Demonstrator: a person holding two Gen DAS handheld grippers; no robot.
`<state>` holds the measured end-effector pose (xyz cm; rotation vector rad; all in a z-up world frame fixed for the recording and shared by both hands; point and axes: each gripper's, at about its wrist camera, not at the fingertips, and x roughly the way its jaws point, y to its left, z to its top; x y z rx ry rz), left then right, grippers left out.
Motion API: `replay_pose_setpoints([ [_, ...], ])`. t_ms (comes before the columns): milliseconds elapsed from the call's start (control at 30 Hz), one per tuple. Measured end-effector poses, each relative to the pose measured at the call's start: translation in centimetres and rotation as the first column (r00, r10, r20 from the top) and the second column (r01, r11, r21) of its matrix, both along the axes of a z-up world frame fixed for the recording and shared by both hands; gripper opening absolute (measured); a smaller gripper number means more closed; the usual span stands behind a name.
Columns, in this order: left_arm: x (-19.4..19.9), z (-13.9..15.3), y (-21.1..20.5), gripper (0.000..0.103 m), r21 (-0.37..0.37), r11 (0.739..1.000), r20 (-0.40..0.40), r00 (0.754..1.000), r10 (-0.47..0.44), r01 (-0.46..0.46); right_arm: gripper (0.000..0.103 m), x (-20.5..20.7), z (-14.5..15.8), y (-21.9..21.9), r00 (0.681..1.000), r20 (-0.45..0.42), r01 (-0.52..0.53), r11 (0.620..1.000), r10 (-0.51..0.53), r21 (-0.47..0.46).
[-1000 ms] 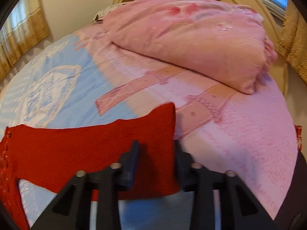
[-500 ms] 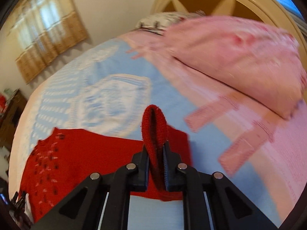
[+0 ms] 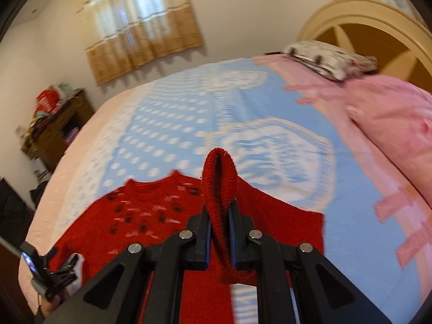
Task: Fold small clothes
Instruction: 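Lift the held sleeve with the right tool and lay it across the sweater body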
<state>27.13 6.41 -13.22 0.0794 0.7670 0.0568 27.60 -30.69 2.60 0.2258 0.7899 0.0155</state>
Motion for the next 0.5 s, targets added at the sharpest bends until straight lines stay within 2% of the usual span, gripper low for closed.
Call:
replay_pose_setpoints([
  [233, -0.4, 0.0, 0.5, 0.103, -0.009, 1.0, -0.001, 1.0, 0.004, -0.004, 0.01, 2.1, -0.4, 8.3, 0.99, 0.006, -0.142, 0.99, 0.142, 0.02],
  [500, -0.6, -0.1, 0.8, 0.103, -0.013, 1.0, -0.006, 1.0, 0.009, -0.009, 0.01, 3.0, -3.7, 16.9, 0.955, -0.042, -0.291, 0.956, 0.292, 0.029],
])
